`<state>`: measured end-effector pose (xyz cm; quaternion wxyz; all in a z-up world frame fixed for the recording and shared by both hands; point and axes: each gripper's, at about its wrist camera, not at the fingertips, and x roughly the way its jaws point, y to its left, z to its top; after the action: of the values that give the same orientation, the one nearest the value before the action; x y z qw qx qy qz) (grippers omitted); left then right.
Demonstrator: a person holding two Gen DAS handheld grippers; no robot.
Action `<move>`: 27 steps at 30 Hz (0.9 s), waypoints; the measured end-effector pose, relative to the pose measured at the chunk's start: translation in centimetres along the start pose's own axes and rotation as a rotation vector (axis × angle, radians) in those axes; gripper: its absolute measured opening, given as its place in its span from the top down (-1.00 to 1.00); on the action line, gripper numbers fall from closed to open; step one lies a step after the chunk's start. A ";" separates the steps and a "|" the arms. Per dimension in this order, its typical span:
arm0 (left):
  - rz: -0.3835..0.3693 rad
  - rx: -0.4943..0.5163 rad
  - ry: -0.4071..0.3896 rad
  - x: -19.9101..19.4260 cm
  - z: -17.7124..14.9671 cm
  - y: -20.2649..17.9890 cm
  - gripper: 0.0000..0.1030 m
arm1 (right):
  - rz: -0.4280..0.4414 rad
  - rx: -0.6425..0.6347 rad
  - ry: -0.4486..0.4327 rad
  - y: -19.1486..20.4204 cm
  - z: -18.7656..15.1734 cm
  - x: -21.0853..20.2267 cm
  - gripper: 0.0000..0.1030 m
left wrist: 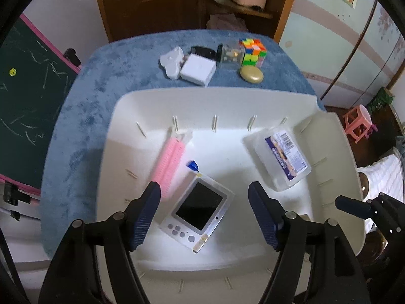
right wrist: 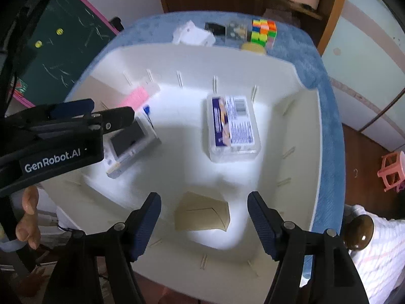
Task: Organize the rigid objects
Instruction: 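Lower the white device into the tray while the right tool drops the beige block there, then move both open tools back toward the remaining items on the table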
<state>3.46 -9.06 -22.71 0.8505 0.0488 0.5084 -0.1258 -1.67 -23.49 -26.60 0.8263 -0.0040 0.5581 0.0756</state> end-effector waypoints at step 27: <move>0.051 -0.018 -0.229 -11.0 11.0 4.2 -0.62 | 0.033 0.035 -0.329 -1.1 7.9 -13.9 -0.39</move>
<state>9.00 -5.52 -8.01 0.9063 0.0394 0.4077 -0.1046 0.70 -25.53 -10.82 0.9051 0.0321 0.4165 0.0788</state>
